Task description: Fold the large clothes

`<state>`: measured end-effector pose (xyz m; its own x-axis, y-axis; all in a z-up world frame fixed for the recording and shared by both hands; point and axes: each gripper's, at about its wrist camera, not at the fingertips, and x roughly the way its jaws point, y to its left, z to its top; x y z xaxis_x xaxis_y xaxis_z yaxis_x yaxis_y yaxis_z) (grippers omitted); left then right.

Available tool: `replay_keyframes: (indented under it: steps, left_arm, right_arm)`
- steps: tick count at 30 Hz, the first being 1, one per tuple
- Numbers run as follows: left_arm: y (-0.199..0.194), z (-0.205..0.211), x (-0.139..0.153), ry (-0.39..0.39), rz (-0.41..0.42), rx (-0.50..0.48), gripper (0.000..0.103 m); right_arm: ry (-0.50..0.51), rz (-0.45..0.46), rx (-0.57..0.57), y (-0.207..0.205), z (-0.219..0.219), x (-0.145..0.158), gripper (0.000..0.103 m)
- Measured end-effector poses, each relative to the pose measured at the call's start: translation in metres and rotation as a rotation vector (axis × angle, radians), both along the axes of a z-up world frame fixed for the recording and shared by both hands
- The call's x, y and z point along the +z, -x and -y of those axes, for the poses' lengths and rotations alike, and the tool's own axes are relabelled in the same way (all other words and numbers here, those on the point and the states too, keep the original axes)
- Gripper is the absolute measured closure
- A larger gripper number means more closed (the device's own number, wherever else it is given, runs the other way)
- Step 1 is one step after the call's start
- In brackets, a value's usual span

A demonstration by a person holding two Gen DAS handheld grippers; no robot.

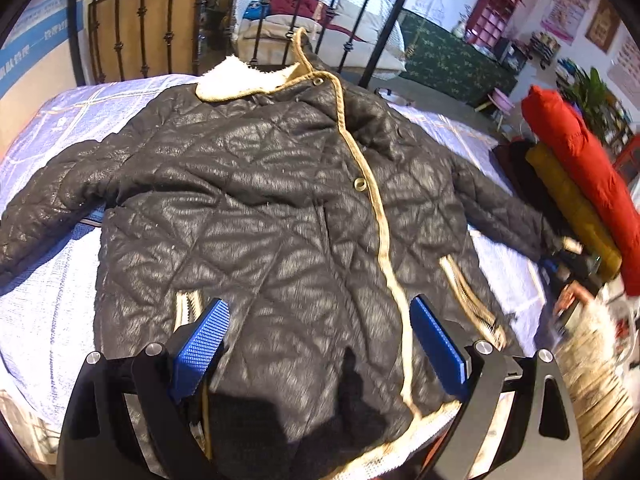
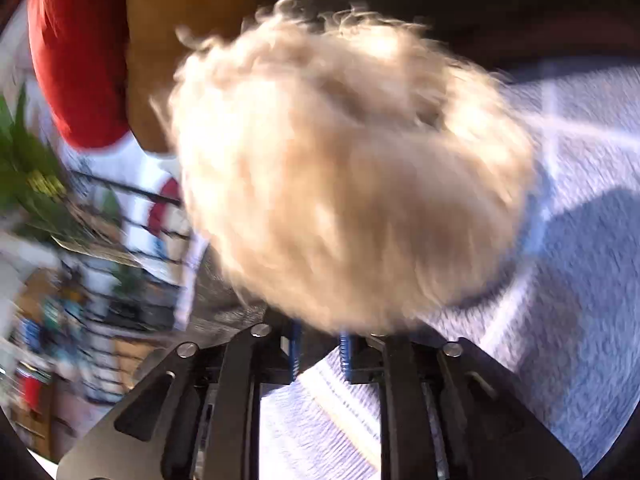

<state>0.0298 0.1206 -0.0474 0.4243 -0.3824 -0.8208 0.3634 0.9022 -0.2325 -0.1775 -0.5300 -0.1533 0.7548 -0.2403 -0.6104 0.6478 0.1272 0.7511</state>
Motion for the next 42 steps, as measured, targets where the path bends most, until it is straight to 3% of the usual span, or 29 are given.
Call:
replay_keyframes:
  steps: [3, 4, 8, 15, 17, 18, 19, 24, 29, 32, 36, 39, 42]
  left_arm:
    - [0.009, -0.007, -0.008, -0.034, -0.018, -0.009, 0.013]
    - [0.011, -0.011, -0.010, -0.036, -0.028, -0.012, 0.013]
    - [0.017, -0.023, -0.019, -0.060, -0.051, 0.009, 0.013]
    - [0.013, -0.035, -0.018, -0.030, -0.047, 0.055, 0.013]
    - [0.012, -0.033, -0.019, -0.033, -0.048, 0.048, 0.013]
    - [0.012, -0.031, -0.019, -0.035, -0.048, 0.043, 0.013]
    - [0.013, -0.030, -0.019, -0.033, -0.048, 0.040, 0.013]
    - [0.014, -0.029, -0.022, -0.012, -0.048, 0.045, 0.013]
    - [0.009, -0.035, -0.024, 0.004, -0.039, 0.051, 0.013]
    - [0.007, -0.047, -0.019, 0.004, -0.005, 0.075, 0.013]
    - [0.005, -0.074, -0.016, 0.016, 0.012, 0.132, 0.013]
    - [0.006, -0.101, -0.016, 0.019, 0.013, 0.191, 0.013]
    - [0.009, -0.131, -0.014, 0.016, 0.019, 0.257, 0.013]
  right_arm:
    - [0.030, -0.018, -0.024, 0.009, -0.014, 0.016, 0.047]
    - [0.037, -0.002, -0.034, 0.015, -0.017, 0.019, 0.043]
    - [0.028, 0.021, -0.036, 0.019, -0.018, 0.018, 0.043]
    - [0.023, 0.026, -0.087, 0.029, 0.001, 0.017, 0.043]
    - [0.023, 0.013, -0.079, 0.021, 0.005, 0.016, 0.055]
    - [0.021, -0.005, -0.074, 0.019, 0.005, 0.018, 0.073]
    - [0.023, -0.018, -0.069, 0.017, 0.006, 0.022, 0.078]
    - [0.263, -0.134, 0.005, -0.006, -0.014, 0.086, 0.086]
    - [0.454, -0.086, 0.092, -0.046, -0.036, 0.178, 0.086]
    - [0.608, -0.054, 0.210, -0.104, -0.071, 0.241, 0.086]
    - [0.921, -0.098, 0.540, -0.217, -0.174, 0.301, 0.086]
    - [1.099, -0.141, 0.842, -0.290, -0.279, 0.299, 0.086]
    - [1.250, -0.257, 1.073, -0.345, -0.387, 0.259, 0.086]
